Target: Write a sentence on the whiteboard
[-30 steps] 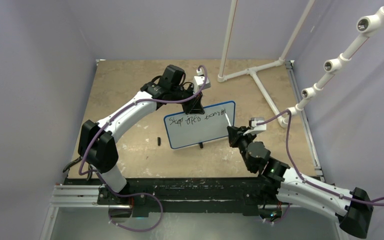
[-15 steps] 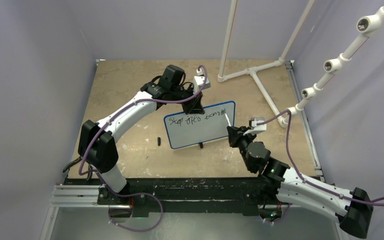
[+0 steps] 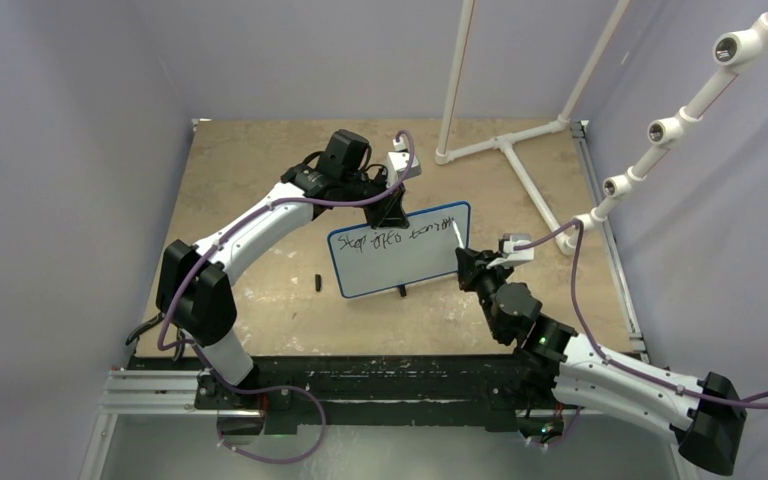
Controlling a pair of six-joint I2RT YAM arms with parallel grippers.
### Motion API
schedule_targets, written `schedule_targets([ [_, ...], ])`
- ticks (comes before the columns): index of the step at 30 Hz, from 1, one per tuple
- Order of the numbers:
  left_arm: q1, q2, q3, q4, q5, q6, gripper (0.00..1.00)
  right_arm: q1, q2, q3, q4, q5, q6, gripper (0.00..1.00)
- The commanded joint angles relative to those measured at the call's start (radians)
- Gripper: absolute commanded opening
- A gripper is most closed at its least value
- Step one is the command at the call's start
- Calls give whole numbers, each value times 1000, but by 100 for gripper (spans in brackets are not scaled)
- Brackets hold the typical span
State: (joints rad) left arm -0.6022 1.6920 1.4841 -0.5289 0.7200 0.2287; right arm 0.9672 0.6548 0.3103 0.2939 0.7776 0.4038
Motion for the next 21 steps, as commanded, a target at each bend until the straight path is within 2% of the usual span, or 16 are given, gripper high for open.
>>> schedule_targets([
  [1,-9,-14,-24,-62,25,28,0,-5,8,22,26,46,-7,0],
  [12,-9,-15,-25,-63,25,28,0,-5,24,21,1,3,18,0],
  [21,-9,-14,-24,-60,25,28,0,-5,-51,12,-21,37,22,0],
])
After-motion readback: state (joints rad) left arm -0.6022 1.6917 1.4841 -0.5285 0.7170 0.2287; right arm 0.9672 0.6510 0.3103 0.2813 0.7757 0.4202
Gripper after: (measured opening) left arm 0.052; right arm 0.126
